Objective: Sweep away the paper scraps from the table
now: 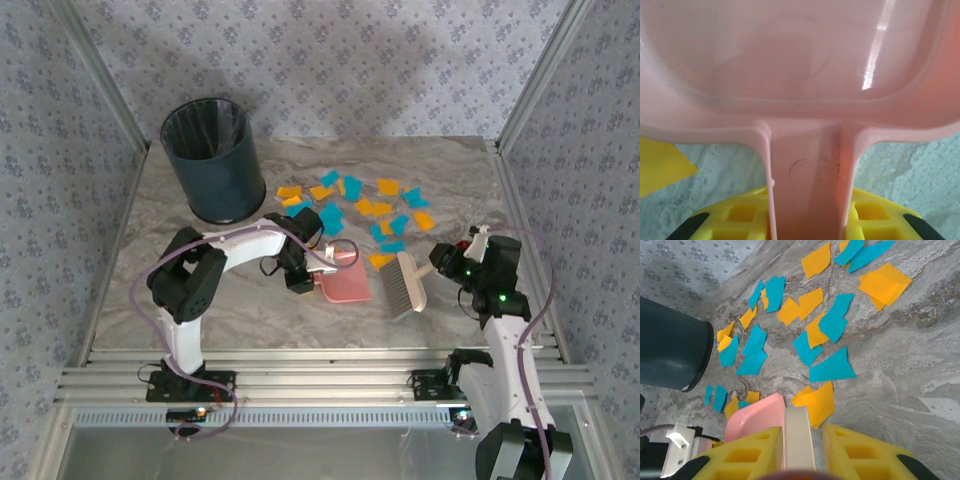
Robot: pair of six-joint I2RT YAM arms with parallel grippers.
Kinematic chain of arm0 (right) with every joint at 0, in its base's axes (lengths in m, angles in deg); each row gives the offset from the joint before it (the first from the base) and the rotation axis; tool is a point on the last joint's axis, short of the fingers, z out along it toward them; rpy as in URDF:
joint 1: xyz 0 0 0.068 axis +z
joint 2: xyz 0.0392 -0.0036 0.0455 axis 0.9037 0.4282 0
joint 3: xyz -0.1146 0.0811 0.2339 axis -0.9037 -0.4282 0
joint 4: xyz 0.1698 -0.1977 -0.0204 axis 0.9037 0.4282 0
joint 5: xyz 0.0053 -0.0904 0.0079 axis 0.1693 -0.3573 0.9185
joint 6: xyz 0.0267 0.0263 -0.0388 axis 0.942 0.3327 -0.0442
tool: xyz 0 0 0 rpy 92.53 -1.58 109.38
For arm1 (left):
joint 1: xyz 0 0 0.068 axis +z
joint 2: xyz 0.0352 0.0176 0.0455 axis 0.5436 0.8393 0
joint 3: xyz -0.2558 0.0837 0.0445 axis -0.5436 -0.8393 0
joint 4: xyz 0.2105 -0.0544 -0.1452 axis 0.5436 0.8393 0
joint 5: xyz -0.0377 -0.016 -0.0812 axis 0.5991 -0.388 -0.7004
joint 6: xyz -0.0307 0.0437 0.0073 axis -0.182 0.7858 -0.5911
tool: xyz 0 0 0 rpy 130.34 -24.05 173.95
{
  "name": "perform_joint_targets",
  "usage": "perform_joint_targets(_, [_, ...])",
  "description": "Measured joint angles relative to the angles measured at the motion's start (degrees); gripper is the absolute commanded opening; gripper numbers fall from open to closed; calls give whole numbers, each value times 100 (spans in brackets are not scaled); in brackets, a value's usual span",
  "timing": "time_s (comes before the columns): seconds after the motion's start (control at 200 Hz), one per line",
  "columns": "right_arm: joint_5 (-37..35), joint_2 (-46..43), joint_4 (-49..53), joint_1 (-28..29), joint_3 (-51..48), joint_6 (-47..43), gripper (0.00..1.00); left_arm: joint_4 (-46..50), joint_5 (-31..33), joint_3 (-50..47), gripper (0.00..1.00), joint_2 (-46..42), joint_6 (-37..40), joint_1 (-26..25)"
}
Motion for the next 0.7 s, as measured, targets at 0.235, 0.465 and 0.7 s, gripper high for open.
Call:
perform_joint_targets(0.235, [11,52,-96,2,0,4,0,643,70,175,0,-232,-72,0])
perform_joint_targets(0.465, [0,407,-573,50,2,125,0,1320,461,520,0,-638,-380,9])
perform_joint_targets(0.7, [-225,1266,-1388,256,197,376,0,1589,501,608,0,-927,-527,17])
